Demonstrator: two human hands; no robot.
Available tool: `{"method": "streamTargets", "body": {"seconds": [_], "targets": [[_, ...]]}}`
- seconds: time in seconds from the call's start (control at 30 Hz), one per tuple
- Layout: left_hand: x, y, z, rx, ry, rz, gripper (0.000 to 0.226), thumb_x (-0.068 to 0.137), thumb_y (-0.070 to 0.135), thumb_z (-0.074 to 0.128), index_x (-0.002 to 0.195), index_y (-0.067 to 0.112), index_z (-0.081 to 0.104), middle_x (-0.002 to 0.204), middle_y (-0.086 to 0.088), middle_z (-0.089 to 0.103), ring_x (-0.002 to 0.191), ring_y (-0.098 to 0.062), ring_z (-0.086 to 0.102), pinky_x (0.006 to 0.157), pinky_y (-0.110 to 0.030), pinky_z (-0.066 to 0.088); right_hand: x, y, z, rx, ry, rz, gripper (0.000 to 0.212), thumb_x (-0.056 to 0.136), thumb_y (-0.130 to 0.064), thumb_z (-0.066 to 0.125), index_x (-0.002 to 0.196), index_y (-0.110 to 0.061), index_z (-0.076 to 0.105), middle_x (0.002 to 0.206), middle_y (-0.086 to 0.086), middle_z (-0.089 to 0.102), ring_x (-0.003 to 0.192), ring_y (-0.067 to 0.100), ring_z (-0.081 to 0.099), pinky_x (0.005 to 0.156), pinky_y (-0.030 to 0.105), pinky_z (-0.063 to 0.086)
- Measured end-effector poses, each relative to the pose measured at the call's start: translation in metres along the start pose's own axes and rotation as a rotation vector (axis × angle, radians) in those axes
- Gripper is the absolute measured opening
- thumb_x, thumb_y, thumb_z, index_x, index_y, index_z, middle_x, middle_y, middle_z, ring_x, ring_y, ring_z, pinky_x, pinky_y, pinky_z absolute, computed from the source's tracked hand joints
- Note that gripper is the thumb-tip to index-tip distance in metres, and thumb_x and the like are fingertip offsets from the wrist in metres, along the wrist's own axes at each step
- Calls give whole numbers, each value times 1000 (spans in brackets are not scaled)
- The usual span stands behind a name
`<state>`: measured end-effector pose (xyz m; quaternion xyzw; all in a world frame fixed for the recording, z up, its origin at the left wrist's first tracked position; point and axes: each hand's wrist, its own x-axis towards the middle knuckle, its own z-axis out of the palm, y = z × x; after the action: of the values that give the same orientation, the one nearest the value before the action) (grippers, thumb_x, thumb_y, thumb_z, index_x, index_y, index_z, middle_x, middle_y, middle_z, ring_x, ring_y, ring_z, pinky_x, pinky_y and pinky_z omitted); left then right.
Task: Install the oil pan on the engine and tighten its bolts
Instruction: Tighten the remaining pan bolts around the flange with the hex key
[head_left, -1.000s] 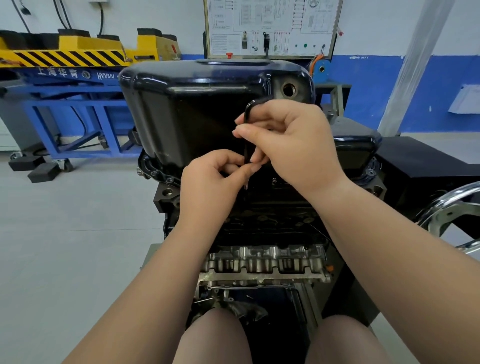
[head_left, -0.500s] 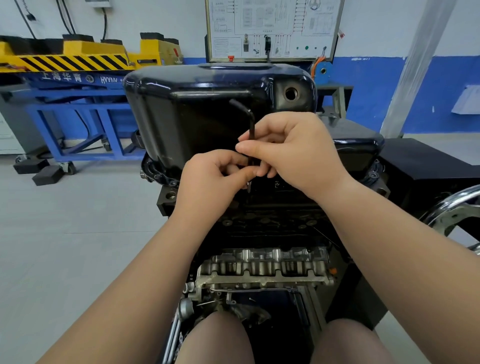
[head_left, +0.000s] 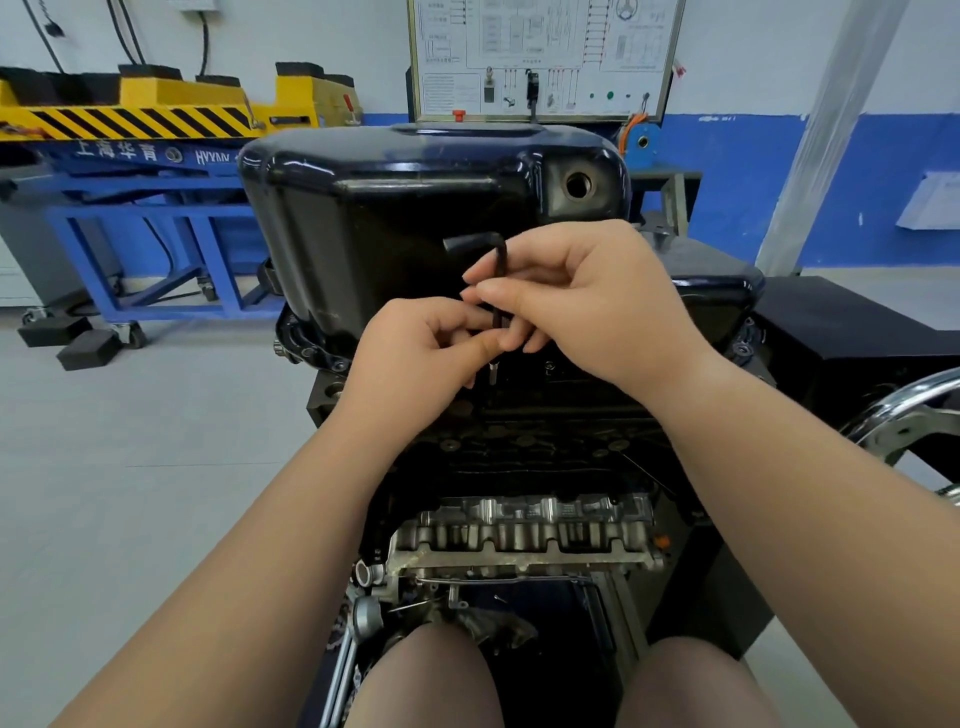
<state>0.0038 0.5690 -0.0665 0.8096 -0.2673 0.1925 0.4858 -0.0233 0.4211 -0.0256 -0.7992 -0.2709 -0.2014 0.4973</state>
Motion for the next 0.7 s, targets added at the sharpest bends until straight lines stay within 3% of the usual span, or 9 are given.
{"method": "streamTargets", "body": {"seconds": [0.07,0.17,0.27,0.37,0.47,0.57,0.7], "targets": [[0,-1,2,-30,60,-16,6,76,33,73,75,28,71,43,12,49,43,-1,42,47,-8,32,0,1,2,8,70,3,4,81,-9,70,81,-14,70,65,-4,69,51,7,62,51,17,50],[1,-2,4,-30,108,-13,10,74,31,76,73,21,72,44,10,46,44,-2,39,46,-10,31,1,2,5,9,135,21,8,79,-12,73,75,-8,68,66,-5,66,51,4,61,51,15,47],[2,-1,2,13,93,26,9,78,27,73,70,28,69,47,7,47,44,-2,39,46,-8,31,-1,3,5,9,65,38,4,85,-11,66,89,-11,67,76,-4,67,56,9,63,51,21,51],[3,-2,-3,34,48,46,9,82,27,69,75,34,69,49,5,47,45,-2,40,48,-9,33,-3,1,1,17,-36,27,23,91,-3,56,105,-19,62,92,-4,69,65,17,66,54,27,56],[4,-3,-5,46,13,45,5,82,29,69,78,30,71,47,8,46,44,-2,40,48,-8,31,-2,1,0,25,-5,29,20,90,-3,57,97,-20,66,85,-3,71,59,13,64,52,22,53],[3,-3,-2,54,36,44,11,78,34,72,70,38,65,44,11,43,43,-3,39,46,-8,32,-1,2,5,16,98,22,12,82,-7,69,79,-18,65,68,-6,68,51,3,61,50,13,47],[3,-2,2,44,93,22,14,73,34,75,66,31,63,46,13,50,45,-2,44,46,-8,34,-1,4,8,-35,154,5,17,78,-11,73,73,-11,57,68,2,66,51,9,63,50,17,49]]}}
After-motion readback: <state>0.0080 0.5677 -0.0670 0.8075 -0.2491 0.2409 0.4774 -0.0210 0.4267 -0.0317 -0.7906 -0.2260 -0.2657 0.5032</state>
